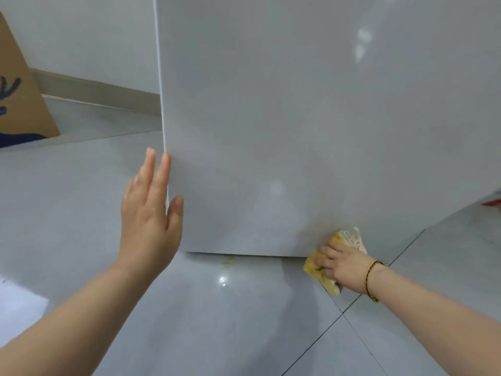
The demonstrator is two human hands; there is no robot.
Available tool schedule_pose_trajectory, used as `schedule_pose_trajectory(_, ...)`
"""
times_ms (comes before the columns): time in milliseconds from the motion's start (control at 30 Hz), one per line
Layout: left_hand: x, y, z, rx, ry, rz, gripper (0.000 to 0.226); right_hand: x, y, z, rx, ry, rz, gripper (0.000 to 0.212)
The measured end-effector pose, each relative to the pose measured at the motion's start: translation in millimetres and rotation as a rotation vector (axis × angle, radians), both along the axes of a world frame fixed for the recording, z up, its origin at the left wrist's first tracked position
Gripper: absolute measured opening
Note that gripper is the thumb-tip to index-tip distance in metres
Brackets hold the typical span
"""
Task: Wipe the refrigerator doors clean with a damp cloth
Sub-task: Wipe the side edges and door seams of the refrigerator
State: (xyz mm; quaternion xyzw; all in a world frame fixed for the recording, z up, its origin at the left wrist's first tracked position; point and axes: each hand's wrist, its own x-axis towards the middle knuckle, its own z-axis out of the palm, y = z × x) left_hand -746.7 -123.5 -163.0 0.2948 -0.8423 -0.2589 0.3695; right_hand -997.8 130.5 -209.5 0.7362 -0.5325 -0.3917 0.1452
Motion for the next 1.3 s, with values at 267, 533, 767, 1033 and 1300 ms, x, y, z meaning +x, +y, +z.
schedule_pose_trajectory(267, -12.7, 34.8, 8.4, -0.370, -0.078, -0.121, 0.051, 29.2, 29.5, 60.8, -0.462, -0.140, -0.022, 0.038)
schedule_pose_trajectory(533, -77.3, 64.7, -34.8, -0.817, -0.343, -0.143, 0.072, 22.9, -62.8, -67.4, -0.389, -0.111, 0.147, 0.042)
schedule_pose_trajectory(767, -92.7, 92.3, -42.1, -0.762, -0.501, 0.056, 0.077, -41.0, -22.3, -101.0, -0.242, -0.219, 0.136, 0.054)
schedule_pose_trajectory(1033, -118.9, 121.0, -49.0, -0.748, -0.465, 0.013, 0.061, -141.8, 102.5, -110.7, -0.126, -0.090, 0.177, 0.049)
schedule_pose_trajectory(1300, -134.0, 140.1, -47.6, -0.694, -0.520, 0.004, 0.063, -120.2, 50.4, -101.7, -0.172, -0.024, 0.304, 0.033)
